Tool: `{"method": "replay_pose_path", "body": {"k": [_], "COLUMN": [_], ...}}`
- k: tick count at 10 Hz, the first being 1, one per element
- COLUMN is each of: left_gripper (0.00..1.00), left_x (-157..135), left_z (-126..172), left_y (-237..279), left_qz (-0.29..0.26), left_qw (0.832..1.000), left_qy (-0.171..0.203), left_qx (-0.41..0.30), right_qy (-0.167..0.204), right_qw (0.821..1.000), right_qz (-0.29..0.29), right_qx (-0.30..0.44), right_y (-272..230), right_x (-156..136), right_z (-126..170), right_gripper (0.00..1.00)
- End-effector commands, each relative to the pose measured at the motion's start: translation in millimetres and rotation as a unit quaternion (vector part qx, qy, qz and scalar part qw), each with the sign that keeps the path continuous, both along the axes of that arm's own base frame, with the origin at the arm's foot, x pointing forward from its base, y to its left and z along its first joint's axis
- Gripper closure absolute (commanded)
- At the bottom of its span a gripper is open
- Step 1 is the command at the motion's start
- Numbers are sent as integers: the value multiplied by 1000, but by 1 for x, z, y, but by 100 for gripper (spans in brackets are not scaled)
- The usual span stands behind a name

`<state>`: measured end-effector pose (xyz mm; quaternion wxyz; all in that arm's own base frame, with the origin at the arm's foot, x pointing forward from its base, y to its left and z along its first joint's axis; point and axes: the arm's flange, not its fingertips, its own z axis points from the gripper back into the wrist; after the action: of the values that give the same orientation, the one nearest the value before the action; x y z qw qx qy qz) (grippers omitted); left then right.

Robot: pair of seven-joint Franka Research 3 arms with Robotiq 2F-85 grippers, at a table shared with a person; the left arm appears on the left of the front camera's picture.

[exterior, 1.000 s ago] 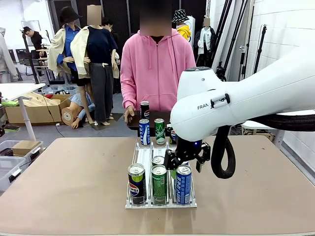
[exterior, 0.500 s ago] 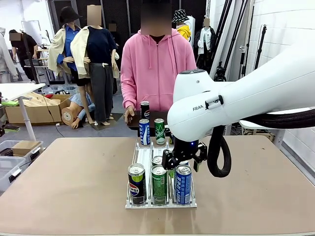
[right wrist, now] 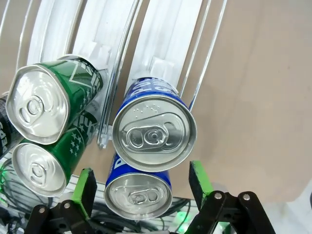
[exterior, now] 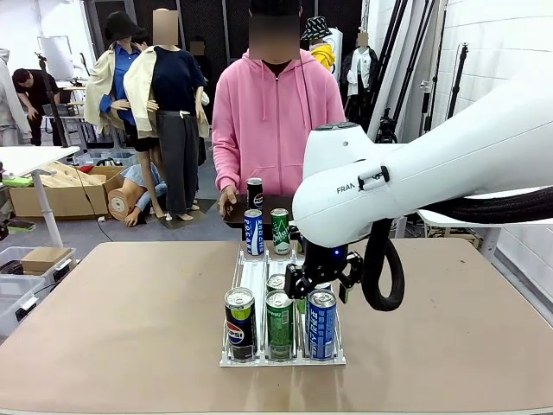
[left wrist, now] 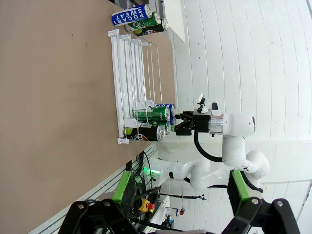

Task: Retrieve and hand over the desired beverage to the person.
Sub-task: Pick up another can of the same type that the person held from the Automatic Can Dispenser.

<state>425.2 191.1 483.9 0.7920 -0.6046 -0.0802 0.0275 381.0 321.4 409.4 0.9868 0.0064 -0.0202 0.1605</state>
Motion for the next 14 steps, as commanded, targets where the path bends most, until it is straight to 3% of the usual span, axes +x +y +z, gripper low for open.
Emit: {"method": "replay_pose_path", "body": {"k": [1, 4, 9, 10, 14], "left_gripper": [0, 0, 0, 0, 0], "left_x": [-1, -1, -1, -1, -1], "left_z": [2, 2, 2, 2, 2], "left_y": [1, 1, 1, 1, 1], "left_qz": [2, 2, 2, 2, 2], "left_qw": [1000, 1000, 1000, 1000, 1000], "left_qy": [-2, -2, -2, -2, -2], "left_qx": [0, 0, 0, 0, 0], "right_qy": [1, 6, 27, 30, 9], "right_qw": [1000, 1000, 1000, 999, 1000], "right_qz": [-10, -10, -7, -7, -11], "right_qx": [-12, -5, 8, 11, 4], "right_y": [2, -1, -5, -7, -5], "right_x": [3, 6, 8, 8, 6], "right_z": [3, 2, 1, 1, 3], "right_gripper": [8, 29, 92, 100, 100]}}
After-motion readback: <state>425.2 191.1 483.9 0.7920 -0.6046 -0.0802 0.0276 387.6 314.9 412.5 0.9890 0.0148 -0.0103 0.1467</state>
